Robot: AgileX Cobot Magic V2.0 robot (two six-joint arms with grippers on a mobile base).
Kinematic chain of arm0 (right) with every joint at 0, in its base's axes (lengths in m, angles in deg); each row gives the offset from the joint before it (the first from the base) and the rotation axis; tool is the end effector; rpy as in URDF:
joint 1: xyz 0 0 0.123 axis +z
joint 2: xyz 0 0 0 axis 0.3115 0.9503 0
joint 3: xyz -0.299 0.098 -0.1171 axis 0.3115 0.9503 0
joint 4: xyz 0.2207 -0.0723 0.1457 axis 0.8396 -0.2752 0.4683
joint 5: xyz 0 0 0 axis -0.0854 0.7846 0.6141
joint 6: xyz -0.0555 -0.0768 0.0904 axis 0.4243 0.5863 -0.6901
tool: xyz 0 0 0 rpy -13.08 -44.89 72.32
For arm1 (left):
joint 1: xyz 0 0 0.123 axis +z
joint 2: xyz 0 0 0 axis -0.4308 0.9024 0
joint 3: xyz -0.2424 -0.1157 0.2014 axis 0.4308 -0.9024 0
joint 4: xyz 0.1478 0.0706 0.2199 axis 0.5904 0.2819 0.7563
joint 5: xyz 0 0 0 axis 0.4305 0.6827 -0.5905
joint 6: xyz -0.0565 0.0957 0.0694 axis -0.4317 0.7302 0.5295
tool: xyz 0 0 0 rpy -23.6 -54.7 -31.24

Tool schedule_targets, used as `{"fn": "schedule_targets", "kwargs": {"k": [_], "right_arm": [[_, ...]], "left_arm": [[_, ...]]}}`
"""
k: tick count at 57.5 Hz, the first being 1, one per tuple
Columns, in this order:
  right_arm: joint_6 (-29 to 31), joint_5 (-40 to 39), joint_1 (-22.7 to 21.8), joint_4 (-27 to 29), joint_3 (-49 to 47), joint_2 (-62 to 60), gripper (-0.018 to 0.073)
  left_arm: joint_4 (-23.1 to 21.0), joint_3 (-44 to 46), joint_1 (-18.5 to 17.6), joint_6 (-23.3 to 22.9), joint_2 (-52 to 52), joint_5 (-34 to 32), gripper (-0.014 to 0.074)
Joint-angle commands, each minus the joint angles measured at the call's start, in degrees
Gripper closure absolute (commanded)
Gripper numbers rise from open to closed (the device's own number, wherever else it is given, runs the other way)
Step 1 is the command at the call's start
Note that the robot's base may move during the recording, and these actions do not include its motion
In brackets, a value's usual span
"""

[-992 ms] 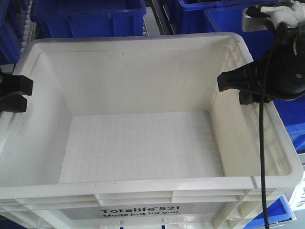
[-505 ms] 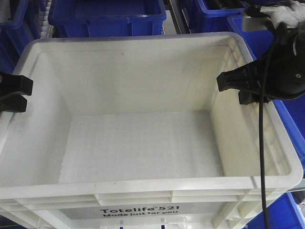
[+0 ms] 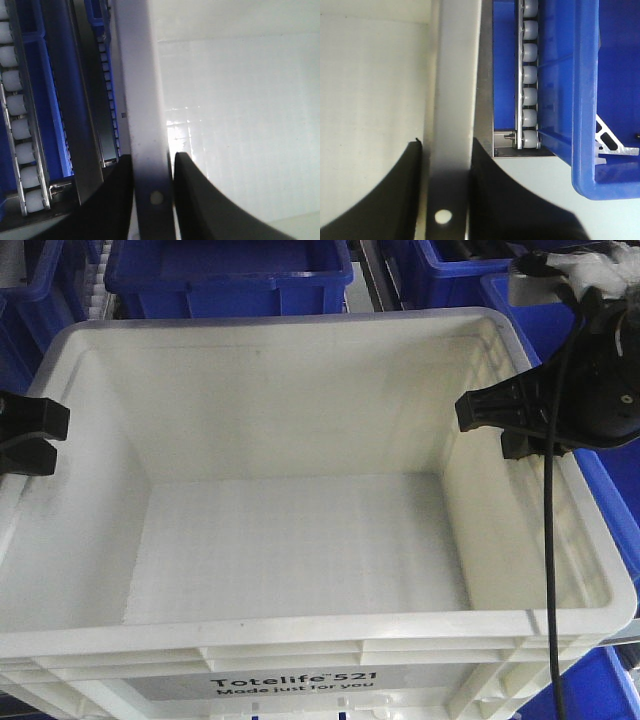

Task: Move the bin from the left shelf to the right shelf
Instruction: 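Drive up to the other blue-bin shelf holding the tote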

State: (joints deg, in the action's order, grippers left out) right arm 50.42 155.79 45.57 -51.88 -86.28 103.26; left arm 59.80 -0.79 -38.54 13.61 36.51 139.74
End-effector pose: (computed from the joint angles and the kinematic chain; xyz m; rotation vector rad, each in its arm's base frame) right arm 0.2596 0.1154 0.4129 -0.1709 2.6359 0.0947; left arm 0.2275 -0.0629 0.4090 -0.0453 2.6126 -0.2844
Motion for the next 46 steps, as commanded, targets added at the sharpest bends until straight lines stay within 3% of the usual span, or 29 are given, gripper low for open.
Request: {"fn": "schedule_targets", "kwargs": {"k": [1, 36, 46], "right_arm": [[1.55, -2.85, -0.03, -3.67, -2.36, -2.10, 0.0559], [1.55, -3.71, -0.03, -3.92, -2.36, -2.10, 0.0559], [-0.41, -7.92, -0.03, -6.51, -2.36, -2.10, 0.0559]], "left_arm": [[0.85, 2.51, -0.16, 1.10, -1.60, -5.38, 0.0603], [0.85, 2.51, -0.16, 1.10, -1.60, -6.14, 0.0603], [0.85, 1.90, -0.16, 0.51, -1.54, -8.27, 0.0603]]}}
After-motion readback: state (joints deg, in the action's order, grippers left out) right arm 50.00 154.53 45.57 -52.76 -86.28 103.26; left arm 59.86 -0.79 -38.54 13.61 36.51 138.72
